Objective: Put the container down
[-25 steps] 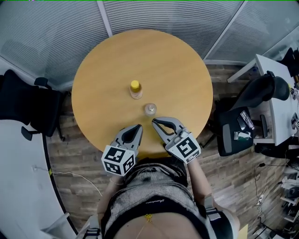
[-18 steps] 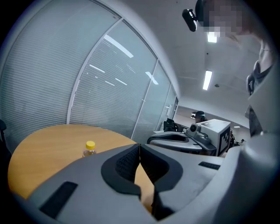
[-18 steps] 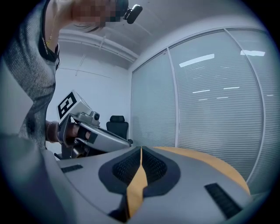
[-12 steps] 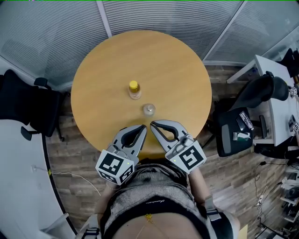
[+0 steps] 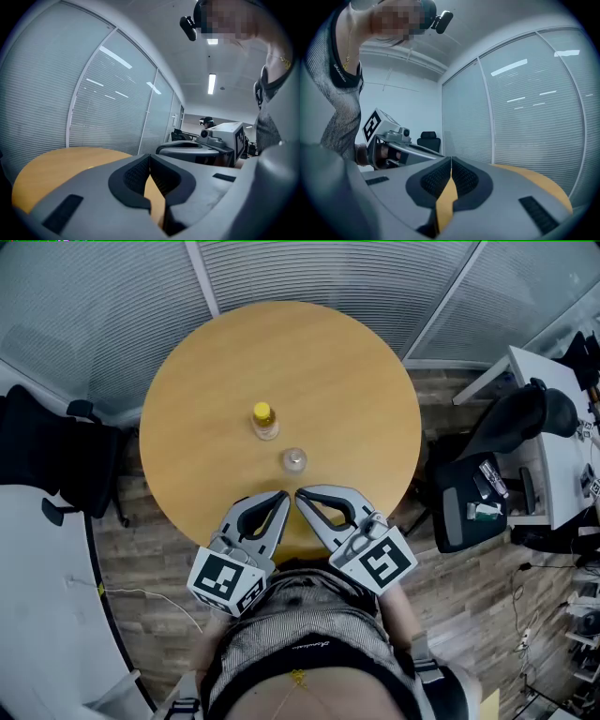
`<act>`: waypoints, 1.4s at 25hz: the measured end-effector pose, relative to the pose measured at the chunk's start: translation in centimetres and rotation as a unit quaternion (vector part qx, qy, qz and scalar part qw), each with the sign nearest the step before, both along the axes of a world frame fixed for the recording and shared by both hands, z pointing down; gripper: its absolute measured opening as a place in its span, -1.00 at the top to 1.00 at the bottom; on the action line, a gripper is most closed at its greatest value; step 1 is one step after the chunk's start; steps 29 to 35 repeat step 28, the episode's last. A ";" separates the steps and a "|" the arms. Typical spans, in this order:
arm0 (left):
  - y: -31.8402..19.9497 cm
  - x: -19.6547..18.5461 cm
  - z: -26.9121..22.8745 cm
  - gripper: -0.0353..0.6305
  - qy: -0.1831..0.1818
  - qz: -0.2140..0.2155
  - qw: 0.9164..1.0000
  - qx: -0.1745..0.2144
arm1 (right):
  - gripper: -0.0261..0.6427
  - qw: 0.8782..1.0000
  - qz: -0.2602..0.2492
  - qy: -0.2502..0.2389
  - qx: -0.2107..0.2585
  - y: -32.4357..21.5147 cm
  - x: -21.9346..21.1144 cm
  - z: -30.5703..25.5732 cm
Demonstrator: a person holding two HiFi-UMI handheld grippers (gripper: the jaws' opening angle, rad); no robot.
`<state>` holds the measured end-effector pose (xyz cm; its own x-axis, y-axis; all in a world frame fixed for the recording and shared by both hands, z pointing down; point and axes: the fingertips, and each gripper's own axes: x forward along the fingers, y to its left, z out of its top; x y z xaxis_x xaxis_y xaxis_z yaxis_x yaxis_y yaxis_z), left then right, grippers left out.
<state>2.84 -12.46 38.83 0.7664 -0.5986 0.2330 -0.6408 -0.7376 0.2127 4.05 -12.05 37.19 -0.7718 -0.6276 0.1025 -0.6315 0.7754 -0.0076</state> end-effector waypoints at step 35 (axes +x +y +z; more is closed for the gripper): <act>0.2 0.6 1.1 0.83 0.004 -0.010 1.000 -0.013 | 0.86 0.999 -0.019 0.010 -0.025 0.8 1.2 1.3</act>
